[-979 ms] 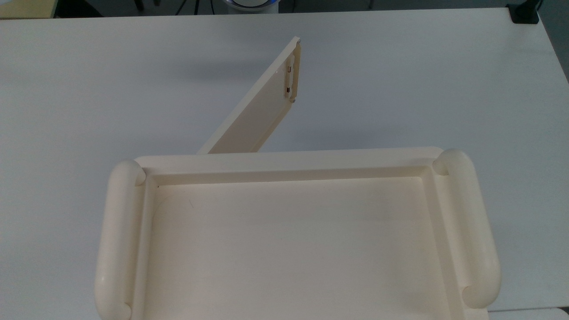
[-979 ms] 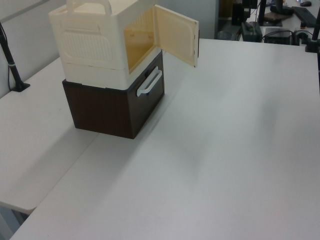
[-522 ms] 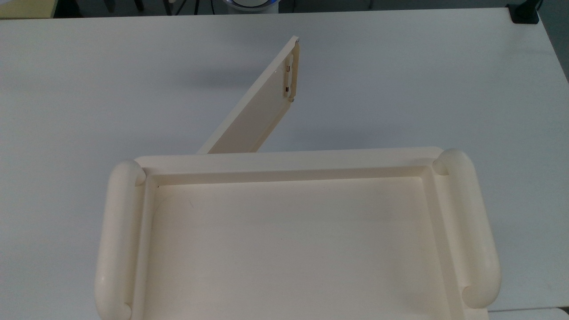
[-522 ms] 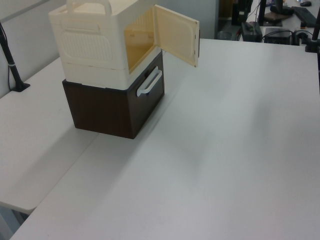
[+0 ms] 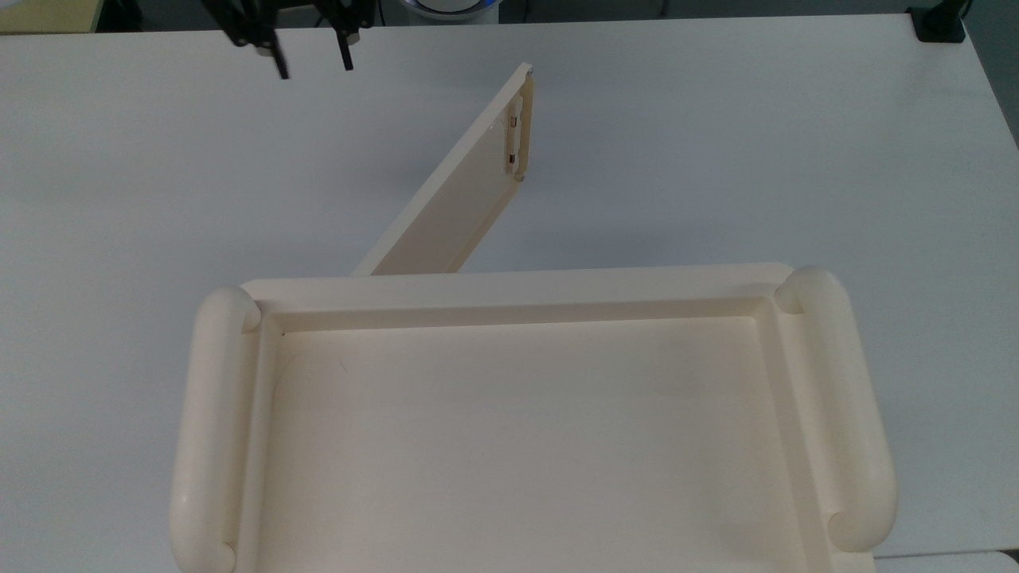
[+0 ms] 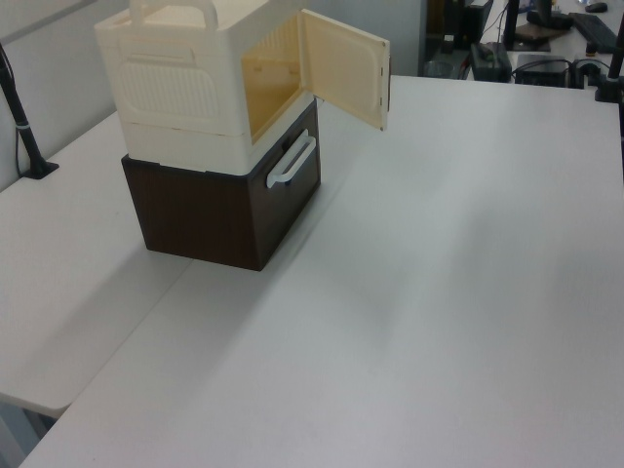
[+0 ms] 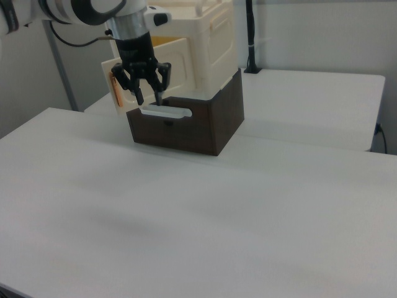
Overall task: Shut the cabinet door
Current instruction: 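Move the gripper toward the outer edge of the open cream door, then push the cream door with the gripper, swinging it shut against the cabinet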
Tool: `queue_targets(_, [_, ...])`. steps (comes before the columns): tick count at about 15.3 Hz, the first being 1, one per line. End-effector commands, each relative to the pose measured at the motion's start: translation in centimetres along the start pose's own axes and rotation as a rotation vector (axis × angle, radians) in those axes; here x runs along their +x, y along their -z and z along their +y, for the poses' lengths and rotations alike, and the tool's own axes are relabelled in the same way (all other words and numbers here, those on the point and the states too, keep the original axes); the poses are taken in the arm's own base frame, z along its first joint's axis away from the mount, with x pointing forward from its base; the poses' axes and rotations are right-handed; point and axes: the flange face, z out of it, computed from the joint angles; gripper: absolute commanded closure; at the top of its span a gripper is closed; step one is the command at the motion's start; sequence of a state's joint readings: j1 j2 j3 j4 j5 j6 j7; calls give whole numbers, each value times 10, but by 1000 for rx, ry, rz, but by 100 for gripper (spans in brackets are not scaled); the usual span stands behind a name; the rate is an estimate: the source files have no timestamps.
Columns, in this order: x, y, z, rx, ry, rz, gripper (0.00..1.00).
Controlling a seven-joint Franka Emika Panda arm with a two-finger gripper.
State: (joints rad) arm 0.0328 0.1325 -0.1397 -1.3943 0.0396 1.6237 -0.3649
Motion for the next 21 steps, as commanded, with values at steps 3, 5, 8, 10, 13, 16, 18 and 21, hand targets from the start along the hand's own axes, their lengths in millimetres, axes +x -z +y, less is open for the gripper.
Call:
queue_targets(3, [18, 3, -28, 44, 170, 99, 92])
queue_targets(5, [24, 5, -36, 34, 210, 131, 92])
queue_targets(8, [33, 11, -41, 11, 222, 192, 92])
queue_targets(10, [43, 12, -67, 2, 263, 224, 91])
queue_targets(13, [65, -10, -96, 4, 285, 235, 92])
queue_targets(16, [87, -36, -124, -1, 303, 253, 92])
queue_targets(18, [101, -57, -146, 3, 318, 260, 92])
queue_targets(21, [116, -62, -171, -21, 259, 337, 92])
